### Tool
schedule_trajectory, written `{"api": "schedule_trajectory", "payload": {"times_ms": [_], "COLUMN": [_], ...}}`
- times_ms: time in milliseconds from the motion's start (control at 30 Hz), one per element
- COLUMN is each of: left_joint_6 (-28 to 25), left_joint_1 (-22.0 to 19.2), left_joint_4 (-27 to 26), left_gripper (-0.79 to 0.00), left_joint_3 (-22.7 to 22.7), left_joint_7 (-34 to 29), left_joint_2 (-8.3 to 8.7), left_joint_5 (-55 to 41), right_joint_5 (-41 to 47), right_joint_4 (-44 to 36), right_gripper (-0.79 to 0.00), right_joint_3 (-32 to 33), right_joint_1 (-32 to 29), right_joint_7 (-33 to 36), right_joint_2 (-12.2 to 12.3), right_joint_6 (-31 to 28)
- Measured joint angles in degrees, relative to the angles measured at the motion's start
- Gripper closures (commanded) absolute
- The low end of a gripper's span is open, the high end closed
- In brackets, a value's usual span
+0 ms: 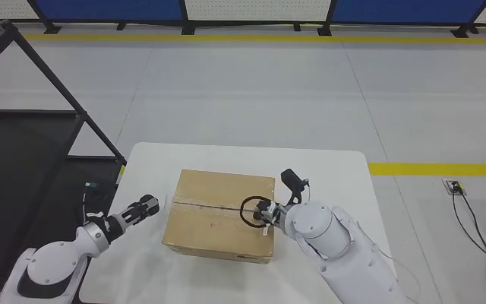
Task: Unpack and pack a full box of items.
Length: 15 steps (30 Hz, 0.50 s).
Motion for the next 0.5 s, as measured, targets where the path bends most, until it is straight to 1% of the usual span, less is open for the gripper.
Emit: {"api": "schedule_trajectory", "payload": {"times_ms": [133, 267, 500], "left_joint_6": [0.1, 0.2, 0.3], "left_joint_1": [-0.2, -0.4, -0.7], "left_joint_4": [-0.2, -0.6, -1.0], "left_gripper": [0.000, 0.000, 0.000], "left_joint_3": [0.5, 1.1, 1.9], "left_joint_7": [0.1, 0.1, 0.2], "left_joint_2": [-0.06, -0.12, -0.22], "left_joint_5": [0.2, 0.5, 0.8], "right_joint_5": [-0.2, -0.1, 1.0], "right_joint_4": [-2.7, -4.3, -6.0], "right_gripper": [0.000, 0.000, 0.000], "right_joint_3": [3.3, 6.3, 8.8], "right_joint_1": [-3.9, -7.4, -10.8], "right_joint_7": [-0.7, -3.2, -5.1], "right_joint_2": [0.9, 1.4, 1.7], "right_joint_6": [-0.8, -1.1, -2.3]}}
